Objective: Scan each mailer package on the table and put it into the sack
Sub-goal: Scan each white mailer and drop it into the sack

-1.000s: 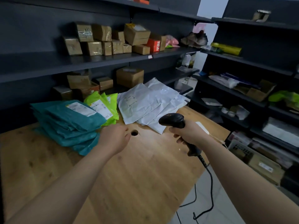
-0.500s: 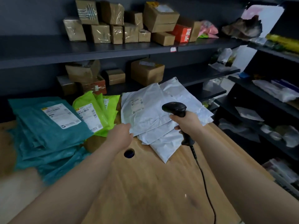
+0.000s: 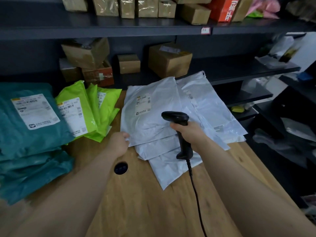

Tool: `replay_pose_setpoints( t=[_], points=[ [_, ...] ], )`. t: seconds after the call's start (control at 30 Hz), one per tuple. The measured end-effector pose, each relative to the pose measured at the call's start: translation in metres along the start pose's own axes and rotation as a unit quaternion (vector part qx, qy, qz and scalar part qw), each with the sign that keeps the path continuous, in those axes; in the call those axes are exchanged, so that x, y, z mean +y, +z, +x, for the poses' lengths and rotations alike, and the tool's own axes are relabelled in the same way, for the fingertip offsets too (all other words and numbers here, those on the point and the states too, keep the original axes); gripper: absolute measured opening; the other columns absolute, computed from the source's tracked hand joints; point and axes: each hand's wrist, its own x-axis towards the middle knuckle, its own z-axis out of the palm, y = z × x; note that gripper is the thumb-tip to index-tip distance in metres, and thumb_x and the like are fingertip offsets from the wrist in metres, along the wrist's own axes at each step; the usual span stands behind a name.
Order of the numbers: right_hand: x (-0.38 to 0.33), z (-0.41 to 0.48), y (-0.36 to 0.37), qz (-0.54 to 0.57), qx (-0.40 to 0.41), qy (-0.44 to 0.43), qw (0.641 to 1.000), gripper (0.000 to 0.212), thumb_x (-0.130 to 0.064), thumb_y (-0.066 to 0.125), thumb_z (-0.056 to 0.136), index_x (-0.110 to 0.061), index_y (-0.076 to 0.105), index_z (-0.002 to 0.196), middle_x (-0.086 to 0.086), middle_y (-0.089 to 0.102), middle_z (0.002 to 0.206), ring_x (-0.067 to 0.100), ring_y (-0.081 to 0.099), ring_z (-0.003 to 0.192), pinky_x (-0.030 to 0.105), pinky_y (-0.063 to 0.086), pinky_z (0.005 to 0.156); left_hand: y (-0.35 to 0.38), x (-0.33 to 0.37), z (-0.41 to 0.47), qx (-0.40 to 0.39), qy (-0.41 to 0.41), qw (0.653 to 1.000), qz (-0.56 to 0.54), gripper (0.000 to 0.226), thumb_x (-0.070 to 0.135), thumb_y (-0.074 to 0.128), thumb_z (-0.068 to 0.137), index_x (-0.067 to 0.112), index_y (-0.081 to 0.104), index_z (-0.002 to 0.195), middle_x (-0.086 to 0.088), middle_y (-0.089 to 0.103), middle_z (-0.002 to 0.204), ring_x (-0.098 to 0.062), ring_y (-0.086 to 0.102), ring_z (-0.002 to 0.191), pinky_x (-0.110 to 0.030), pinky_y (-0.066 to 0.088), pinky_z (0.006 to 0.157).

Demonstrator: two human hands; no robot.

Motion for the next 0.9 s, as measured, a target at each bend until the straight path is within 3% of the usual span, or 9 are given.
replay_pose_setpoints(
  t=[0.2,0.33,0.43,0.57,0.67,0.73,0.83,0.9],
  points=[
    [0.002,-0.017,-0.022,0.003,-0.003,-0.006,1.0,0.022,-0.032,0.071,0.087,-0.012,0.064,0.091,0.009,0.062,0.086,0.023,0.061,0.08,0.033,0.05,0.073,-0.004,0.009,-0.026,0.042,0.004,0.997,-0.069,0.027,0.013,0.057,0.095,-0.002,0.065,0.115,-0.016,0.065,0.12,-0.029,0.06,0.112,-0.03,0.043,0.092],
    [0.013,-0.052,-0.047,-0.045,-0.021,-0.01,0.999,0.028,-0.032,0.073,0.086,-0.006,0.067,0.095,0.008,0.065,0.081,0.02,0.063,0.075,0.029,0.05,0.069,-0.004,0.01,-0.062,0.036,-0.019,0.994,-0.102,0.023,0.023,0.061,0.092,0.002,0.069,0.088,-0.008,0.068,0.084,-0.025,0.062,0.083,-0.027,0.041,0.064],
    [0.031,-0.078,-0.063,-0.068,-0.03,0.018,0.997,0.032,-0.034,0.076,0.083,-0.005,0.069,0.094,0.01,0.07,0.082,0.021,0.066,0.075,0.034,0.053,0.076,0.005,0.001,-0.077,-0.014,-0.074,0.983,-0.166,0.023,0.032,0.064,0.089,0.01,0.061,0.095,-0.001,0.065,0.09,-0.02,0.062,0.078,-0.027,0.045,0.062],
    [0.057,-0.106,-0.08,-0.09,-0.043,0.045,0.994,0.029,-0.028,0.078,0.08,-0.006,0.069,0.097,0.014,0.071,0.089,0.023,0.068,0.077,0.04,0.057,0.083,0.04,-0.029,-0.057,-0.034,-0.107,0.934,-0.339,0.079,0.06,0.07,0.06,0.011,0.054,0.12,-0.008,0.068,0.114,-0.022,0.069,0.094,-0.044,0.057,0.084],
    [0.073,-0.121,-0.089,-0.117,-0.055,0.052,0.99,0.028,-0.025,0.078,0.081,-0.008,0.068,0.101,0.012,0.069,0.086,0.022,0.066,0.075,0.038,0.059,0.082,0.035,0.007,-0.068,0.002,-0.157,0.891,-0.425,0.074,0.048,0.075,0.072,0.003,0.054,0.126,-0.01,0.063,0.122,-0.027,0.064,0.106,-0.044,0.051,0.096],
    [0.08,-0.128,-0.094,-0.122,-0.056,0.059,0.989,0.025,-0.024,0.076,0.084,-0.011,0.065,0.102,0.009,0.067,0.084,0.019,0.064,0.07,0.027,0.058,0.068,0.036,0.021,-0.069,0.014,-0.195,0.866,-0.461,0.072,0.042,0.076,0.078,0.0,0.049,0.13,-0.004,0.058,0.124,-0.026,0.059,0.114,-0.041,0.047,0.1],
    [0.088,-0.132,-0.099,-0.131,-0.039,0.063,0.989,0.023,-0.026,0.074,0.086,-0.014,0.065,0.103,0.008,0.067,0.091,0.018,0.063,0.076,0.025,0.052,0.066,0.037,0.034,-0.074,0.002,-0.169,0.839,-0.517,0.054,0.036,0.077,0.079,0.007,0.06,0.122,-0.005,0.067,0.117,-0.022,0.065,0.103,-0.034,0.05,0.091],
    [0.086,-0.135,-0.099,-0.137,-0.022,0.052,0.989,0.016,-0.025,0.072,0.087,-0.016,0.065,0.098,0.008,0.066,0.096,0.018,0.061,0.08,0.026,0.049,0.068,0.035,0.04,-0.085,-0.005,-0.141,0.841,-0.523,0.037,0.026,0.074,0.084,0.006,0.065,0.114,-0.008,0.069,0.11,-0.024,0.067,0.096,-0.034,0.051,0.086]
  ],
)
